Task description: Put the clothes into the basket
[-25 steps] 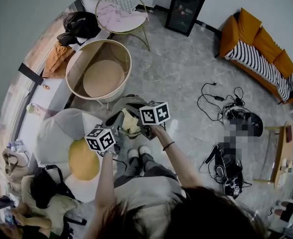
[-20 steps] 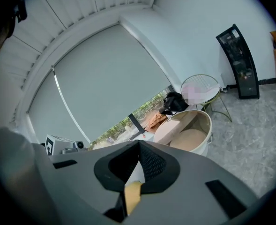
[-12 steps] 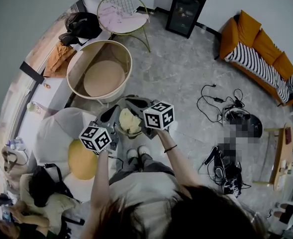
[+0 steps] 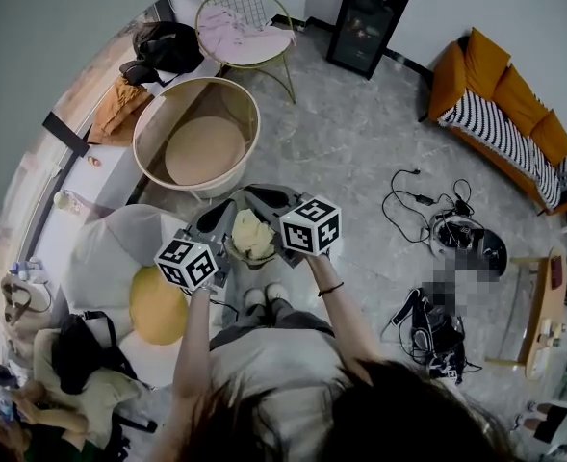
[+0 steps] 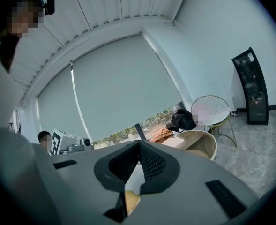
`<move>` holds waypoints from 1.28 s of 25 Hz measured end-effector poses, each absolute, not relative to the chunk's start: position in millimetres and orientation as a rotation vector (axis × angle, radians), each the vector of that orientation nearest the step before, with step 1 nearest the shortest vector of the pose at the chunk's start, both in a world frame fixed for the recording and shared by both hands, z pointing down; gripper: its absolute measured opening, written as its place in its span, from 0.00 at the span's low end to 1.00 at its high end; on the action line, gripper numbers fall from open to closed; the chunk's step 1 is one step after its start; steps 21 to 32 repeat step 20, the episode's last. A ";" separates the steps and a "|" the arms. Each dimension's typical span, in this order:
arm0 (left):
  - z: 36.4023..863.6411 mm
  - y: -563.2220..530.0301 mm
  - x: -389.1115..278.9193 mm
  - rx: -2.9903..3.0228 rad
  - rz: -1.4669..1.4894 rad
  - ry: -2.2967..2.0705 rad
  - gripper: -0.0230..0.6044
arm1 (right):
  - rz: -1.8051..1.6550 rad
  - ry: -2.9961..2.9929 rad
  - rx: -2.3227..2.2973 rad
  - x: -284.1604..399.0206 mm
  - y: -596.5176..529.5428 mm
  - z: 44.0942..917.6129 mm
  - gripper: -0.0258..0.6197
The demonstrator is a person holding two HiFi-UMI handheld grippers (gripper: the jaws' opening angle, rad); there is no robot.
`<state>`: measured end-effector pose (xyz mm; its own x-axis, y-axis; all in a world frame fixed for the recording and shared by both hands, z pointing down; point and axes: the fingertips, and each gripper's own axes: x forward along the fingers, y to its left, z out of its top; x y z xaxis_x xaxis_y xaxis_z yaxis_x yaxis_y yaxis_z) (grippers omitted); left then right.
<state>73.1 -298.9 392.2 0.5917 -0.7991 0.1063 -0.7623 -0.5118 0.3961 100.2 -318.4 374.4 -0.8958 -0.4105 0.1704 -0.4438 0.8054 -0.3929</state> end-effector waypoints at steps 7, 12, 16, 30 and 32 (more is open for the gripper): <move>387.0 -303.3 69.3 2.432 -0.124 -1.261 0.05 | 0.649 -2.911 0.676 96.5 -320.7 374.6 0.05; 386.3 -303.5 67.9 2.433 -0.127 -1.266 0.05 | 0.645 -2.917 0.666 95.8 -319.6 374.2 0.05; 386.7 -303.0 71.0 2.438 -0.123 -1.265 0.05 | 0.644 -2.929 0.670 97.6 -320.3 372.4 0.05; 385.4 -301.9 74.6 2.440 -0.125 -1.262 0.05 | 0.642 -2.938 0.676 100.0 -320.6 369.4 0.05; 385.4 -301.9 74.6 2.440 -0.125 -1.262 0.05 | 0.642 -2.938 0.676 100.0 -320.6 369.4 0.05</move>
